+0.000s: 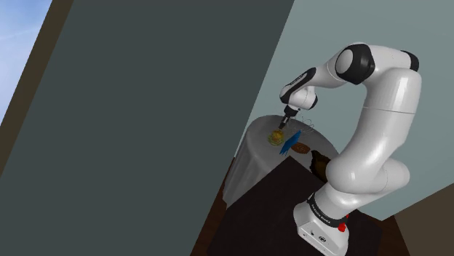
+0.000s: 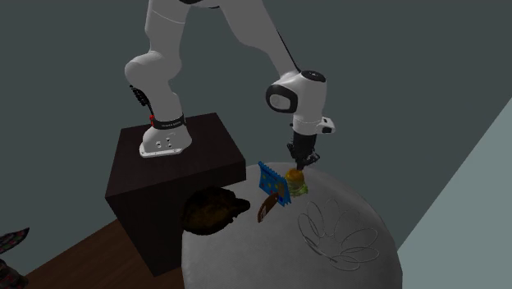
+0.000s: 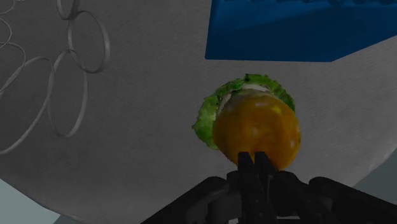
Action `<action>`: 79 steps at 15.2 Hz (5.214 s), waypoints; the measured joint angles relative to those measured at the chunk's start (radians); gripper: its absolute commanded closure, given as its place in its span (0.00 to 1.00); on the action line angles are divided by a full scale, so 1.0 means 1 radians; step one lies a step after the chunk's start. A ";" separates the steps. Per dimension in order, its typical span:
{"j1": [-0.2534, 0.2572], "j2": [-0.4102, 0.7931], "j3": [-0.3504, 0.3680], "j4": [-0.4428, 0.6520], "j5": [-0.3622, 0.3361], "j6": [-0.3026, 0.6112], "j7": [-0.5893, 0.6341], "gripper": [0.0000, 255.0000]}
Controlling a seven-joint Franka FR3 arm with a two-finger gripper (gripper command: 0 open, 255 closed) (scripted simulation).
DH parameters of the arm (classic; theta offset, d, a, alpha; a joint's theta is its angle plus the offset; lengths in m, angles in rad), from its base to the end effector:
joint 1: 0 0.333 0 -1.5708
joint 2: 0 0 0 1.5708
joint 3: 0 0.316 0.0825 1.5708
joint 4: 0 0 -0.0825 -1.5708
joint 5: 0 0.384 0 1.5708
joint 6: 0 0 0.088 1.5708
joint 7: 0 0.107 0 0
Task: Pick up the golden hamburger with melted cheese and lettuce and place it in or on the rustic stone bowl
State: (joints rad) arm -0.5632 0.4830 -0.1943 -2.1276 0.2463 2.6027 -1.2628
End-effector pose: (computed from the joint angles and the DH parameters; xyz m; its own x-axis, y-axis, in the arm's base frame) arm 0.4125 -0.3985 0.1827 0.9499 0.3104 0.0375 0.3108 -0.9504 -0.0063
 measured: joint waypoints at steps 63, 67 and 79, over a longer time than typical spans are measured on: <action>0.065 -0.219 -0.030 0.005 -0.183 -0.234 -0.080 1.00; 0.057 -0.279 -0.044 -0.034 -0.199 -0.254 -0.092 1.00; -0.060 -0.577 -0.165 -0.362 -0.318 -0.210 -0.246 1.00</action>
State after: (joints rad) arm -0.6237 -0.0945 -0.3590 -2.4895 -0.0720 2.3931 -1.5090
